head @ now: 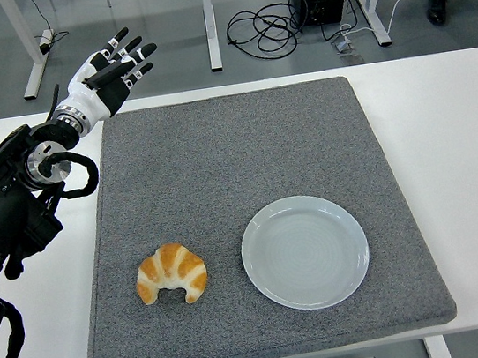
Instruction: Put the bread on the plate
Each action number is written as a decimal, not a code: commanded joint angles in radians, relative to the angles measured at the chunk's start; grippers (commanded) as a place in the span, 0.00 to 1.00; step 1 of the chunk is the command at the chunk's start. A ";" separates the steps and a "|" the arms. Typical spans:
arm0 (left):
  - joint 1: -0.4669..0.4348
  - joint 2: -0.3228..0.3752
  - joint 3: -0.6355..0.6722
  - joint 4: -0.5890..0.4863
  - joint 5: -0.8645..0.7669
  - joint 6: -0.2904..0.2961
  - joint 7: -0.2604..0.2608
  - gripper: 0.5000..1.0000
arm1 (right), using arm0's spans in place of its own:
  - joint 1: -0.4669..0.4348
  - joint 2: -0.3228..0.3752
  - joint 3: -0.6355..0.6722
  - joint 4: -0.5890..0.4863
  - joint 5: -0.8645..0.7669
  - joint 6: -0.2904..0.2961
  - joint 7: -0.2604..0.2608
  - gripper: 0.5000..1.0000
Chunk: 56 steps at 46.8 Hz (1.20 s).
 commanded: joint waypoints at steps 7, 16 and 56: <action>0.002 0.002 -0.002 0.000 0.000 -0.005 -0.003 0.95 | 0.000 0.000 -0.001 0.000 0.000 0.000 0.000 1.00; -0.006 0.004 0.000 0.000 -0.002 -0.021 -0.002 0.95 | 0.000 0.000 -0.001 0.000 0.000 0.000 0.000 1.00; 0.048 0.166 0.015 -0.316 0.009 0.027 -0.002 0.95 | 0.000 0.000 -0.001 0.000 0.000 0.000 0.000 1.00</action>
